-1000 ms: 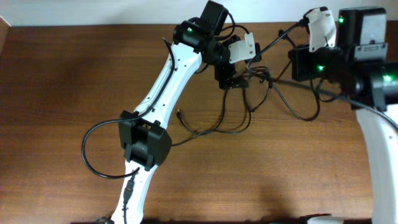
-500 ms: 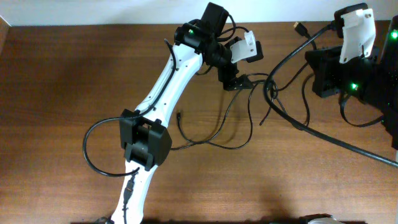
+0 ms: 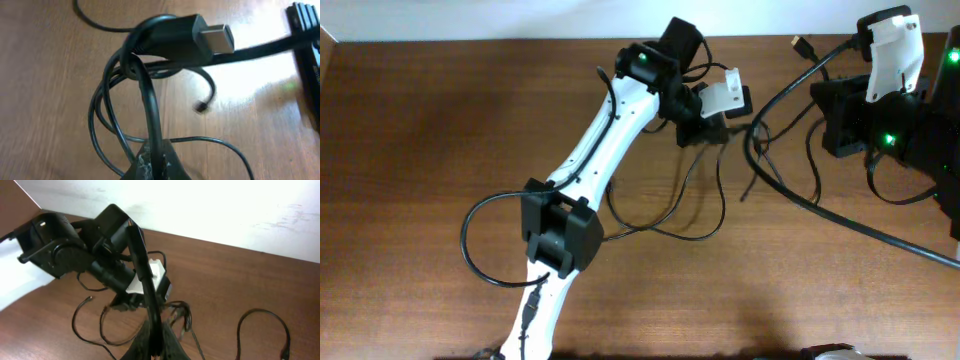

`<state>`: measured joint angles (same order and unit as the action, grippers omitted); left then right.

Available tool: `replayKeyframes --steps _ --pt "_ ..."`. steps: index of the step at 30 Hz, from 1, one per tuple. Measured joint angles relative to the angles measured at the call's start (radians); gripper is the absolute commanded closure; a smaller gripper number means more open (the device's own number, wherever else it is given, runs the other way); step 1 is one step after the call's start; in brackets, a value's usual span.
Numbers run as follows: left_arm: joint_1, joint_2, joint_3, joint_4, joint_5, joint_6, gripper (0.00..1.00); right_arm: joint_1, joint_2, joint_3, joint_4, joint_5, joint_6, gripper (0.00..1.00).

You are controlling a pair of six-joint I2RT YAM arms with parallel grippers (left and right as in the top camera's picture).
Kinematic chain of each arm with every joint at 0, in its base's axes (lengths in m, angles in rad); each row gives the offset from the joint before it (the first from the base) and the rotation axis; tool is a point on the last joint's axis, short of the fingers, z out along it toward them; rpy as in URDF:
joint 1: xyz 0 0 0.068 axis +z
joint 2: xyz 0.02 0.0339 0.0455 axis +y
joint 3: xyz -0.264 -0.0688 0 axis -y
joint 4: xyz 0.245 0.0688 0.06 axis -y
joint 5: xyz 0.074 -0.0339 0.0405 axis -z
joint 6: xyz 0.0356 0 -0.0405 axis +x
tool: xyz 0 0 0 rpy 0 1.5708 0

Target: Untangle cables

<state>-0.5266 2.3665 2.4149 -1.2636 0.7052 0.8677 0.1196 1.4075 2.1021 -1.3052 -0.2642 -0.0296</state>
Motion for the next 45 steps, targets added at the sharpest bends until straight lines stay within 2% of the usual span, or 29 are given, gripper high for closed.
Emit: replayKeyframes --steps 3,6,9,10,11,12,13,14,15,17,21,24,25,26,29,30,31,34,35,37,38,41,45 --pt "-0.034 0.0 0.0 0.012 -0.004 0.0 1.0 0.0 0.0 0.0 0.0 0.0 0.0 0.96" --pt "-0.011 0.0 0.015 0.012 -0.029 -0.022 1.0 0.0 0.0 0.0 -0.002 0.001 -0.008 0.96" --pt "0.124 -0.036 0.095 0.006 -0.111 -0.119 1.0 -0.013 0.0 0.0 -0.003 0.057 -0.027 0.96" --pt "0.245 -0.099 0.107 -0.024 -0.149 -0.172 1.0 -0.036 0.0 0.0 -0.003 0.074 -0.03 0.96" --pt "0.365 -0.154 0.12 -0.075 -0.167 -0.215 1.0 -0.11 0.002 0.0 0.01 0.072 -0.026 0.96" --pt "0.507 -0.205 0.128 -0.13 -0.182 -0.251 1.0 -0.25 0.01 0.001 0.029 0.049 -0.018 0.96" --pt "0.586 -0.225 0.136 -0.157 -0.186 -0.269 1.0 -0.381 0.027 0.001 0.039 -0.017 -0.017 0.96" --pt "0.639 -0.233 0.137 -0.193 -0.185 -0.283 1.0 -0.586 0.073 0.002 0.042 -0.121 -0.002 0.96" --pt "0.716 -0.235 0.136 -0.223 -0.19 -0.297 1.0 -0.687 0.114 0.003 0.042 -0.199 0.003 0.96" --pt "0.774 -0.237 0.136 -0.233 -0.198 -0.313 1.0 -0.873 0.212 0.005 0.062 -0.249 0.027 0.96" --pt "0.808 -0.306 0.136 -0.24 -0.251 -0.316 1.0 -0.958 0.43 0.006 0.061 -0.242 0.086 0.96" --pt "0.808 -0.36 0.136 -0.251 -0.321 -0.32 1.0 -0.937 0.499 0.005 0.09 -0.109 0.129 0.96" --pt "0.811 -0.36 0.136 -0.256 -0.33 -0.33 1.0 -0.974 0.528 0.008 0.079 -0.119 0.173 0.96" --pt "0.819 -0.36 0.136 -0.268 -0.328 -0.334 1.0 -1.023 0.555 0.007 0.076 -0.179 0.2 0.96" --pt "0.922 -0.364 0.136 -0.272 -0.333 -0.357 1.0 -1.442 0.614 0.006 0.113 -0.311 0.274 0.96" --pt "0.941 -0.368 0.136 -0.27 -0.34 -0.36 1.0 -1.532 0.614 0.006 0.106 -0.322 0.28 0.96" --pt "0.938 -0.37 0.136 -0.269 -0.34 -0.361 1.0 -1.551 0.614 0.006 0.105 -0.345 0.285 0.96" --pt "0.886 -0.373 0.136 -0.269 -0.336 -0.365 1.0 -1.246 0.614 0.007 0.072 -0.38 0.234 0.96" --pt "0.861 -0.373 0.136 -0.27 -0.336 -0.365 1.0 -1.006 0.615 0.007 0.064 -0.304 0.185 0.96" --pt "0.778 -0.376 0.136 -0.267 -0.328 -0.364 1.0 -0.669 0.616 0.007 0.065 -0.182 0.122 0.96" --pt "0.767 -0.377 0.136 -0.266 -0.328 -0.365 1.0 -0.591 0.616 0.007 0.061 -0.102 0.097 0.96" --pt "0.761 -0.377 0.136 -0.275 -0.327 -0.364 1.0 -0.502 0.616 0.007 0.04 0.063 0.038 0.96" --pt "0.756 -0.377 0.136 -0.289 -0.327 -0.364 1.0 -0.483 0.616 0.007 0.042 0.103 0.006 0.96"
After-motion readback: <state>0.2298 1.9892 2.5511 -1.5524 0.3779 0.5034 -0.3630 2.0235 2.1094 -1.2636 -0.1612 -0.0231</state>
